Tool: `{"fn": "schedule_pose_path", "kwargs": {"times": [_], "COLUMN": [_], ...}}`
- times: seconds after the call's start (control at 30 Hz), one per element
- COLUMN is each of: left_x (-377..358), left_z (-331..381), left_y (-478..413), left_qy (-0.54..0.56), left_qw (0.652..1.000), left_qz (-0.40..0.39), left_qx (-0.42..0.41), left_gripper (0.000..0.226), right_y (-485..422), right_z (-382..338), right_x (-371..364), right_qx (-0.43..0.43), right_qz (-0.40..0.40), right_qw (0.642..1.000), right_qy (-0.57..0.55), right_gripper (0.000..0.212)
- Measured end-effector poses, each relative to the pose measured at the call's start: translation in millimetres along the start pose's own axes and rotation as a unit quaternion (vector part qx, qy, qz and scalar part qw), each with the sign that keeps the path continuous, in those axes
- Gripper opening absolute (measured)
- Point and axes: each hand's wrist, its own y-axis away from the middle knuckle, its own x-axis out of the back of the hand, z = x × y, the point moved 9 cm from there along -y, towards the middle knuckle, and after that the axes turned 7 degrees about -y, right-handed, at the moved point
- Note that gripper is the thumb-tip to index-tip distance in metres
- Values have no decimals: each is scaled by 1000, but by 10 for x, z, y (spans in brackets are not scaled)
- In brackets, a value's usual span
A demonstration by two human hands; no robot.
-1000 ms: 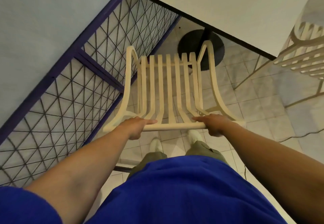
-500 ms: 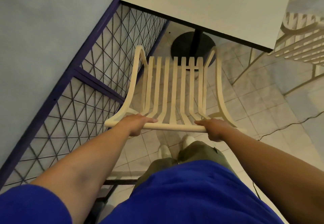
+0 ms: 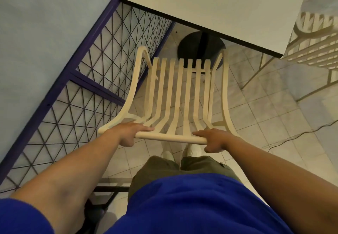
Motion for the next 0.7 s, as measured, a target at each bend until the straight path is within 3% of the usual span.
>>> {"fn": "schedule_pose_path", "kwargs": {"times": [0.23, 0.43, 0.7], "left_x": [15, 35, 248], "left_z": [-31, 18, -446], "left_y": [14, -66, -75], "left_qy": [-19, -21, -77], "left_qw": [1000, 999, 994], "left_qz": [3, -29, -37], "left_qx": [-6, -40, -67], "left_gripper": [105, 106, 105], "right_y": [41, 73, -53], "right_z": [-10, 7, -330], "right_x": [0, 62, -65], "right_qx": [-37, -72, -131], "right_qz": [14, 45, 65], "right_qw": [999, 996, 989], "right_qy": [9, 25, -17], "right_gripper": [99, 91, 92]}}
